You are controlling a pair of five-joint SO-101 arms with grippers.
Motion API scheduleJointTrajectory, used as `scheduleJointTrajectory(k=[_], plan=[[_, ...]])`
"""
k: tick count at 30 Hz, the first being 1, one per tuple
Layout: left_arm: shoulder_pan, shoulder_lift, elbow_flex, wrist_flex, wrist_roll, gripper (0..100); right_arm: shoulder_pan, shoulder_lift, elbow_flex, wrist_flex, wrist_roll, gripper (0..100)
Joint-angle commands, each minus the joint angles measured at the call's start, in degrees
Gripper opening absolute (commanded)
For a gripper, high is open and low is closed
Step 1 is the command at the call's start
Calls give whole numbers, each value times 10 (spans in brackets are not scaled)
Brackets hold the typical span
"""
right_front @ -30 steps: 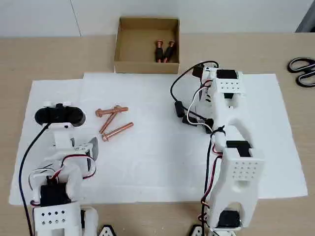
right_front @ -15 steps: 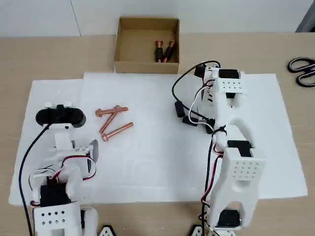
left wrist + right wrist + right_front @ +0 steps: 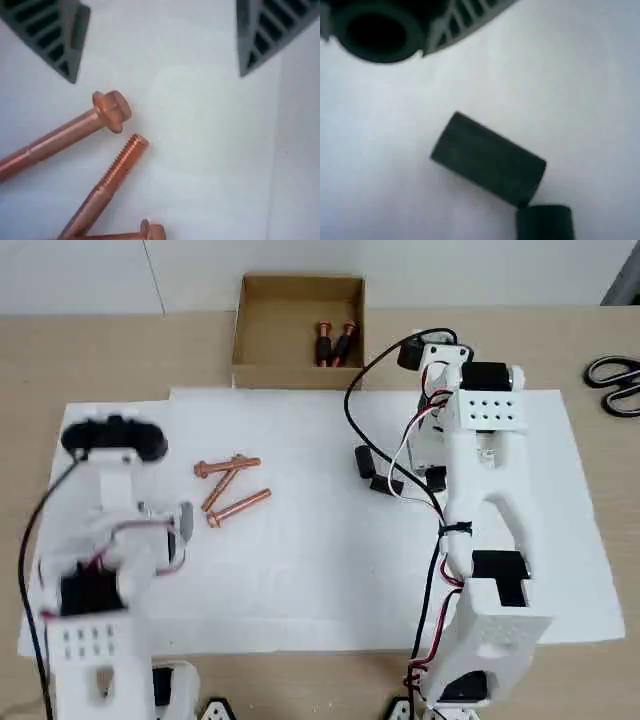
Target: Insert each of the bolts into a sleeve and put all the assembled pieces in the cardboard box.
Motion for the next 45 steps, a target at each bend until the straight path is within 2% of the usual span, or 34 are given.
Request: scheduleJointTrajectory(k=[1, 4, 10, 14, 24, 29, 37, 45], plan=[[10, 138, -114, 3, 13, 195, 0, -38, -6, 7, 6, 4], [41, 232, -162, 3, -35, 195, 0, -39, -6, 7, 6, 4], [89, 382, -232, -2, -45, 195, 0, -39, -6, 14, 6, 4], [90, 463, -276, -37, -67, 195, 0, -38, -6, 14, 6, 4], [87, 632, -329, -98, -67, 195, 0, -38, -6, 14, 6, 4], [90, 665, -332, -125, -66, 189, 0, -38, -6, 14, 6, 4], [90, 666, -332, -130, -66, 64, 0, -37, -5, 14, 6, 4], [135, 662, -332, -110, -66, 58, 0, -37, -5, 14, 6, 4]])
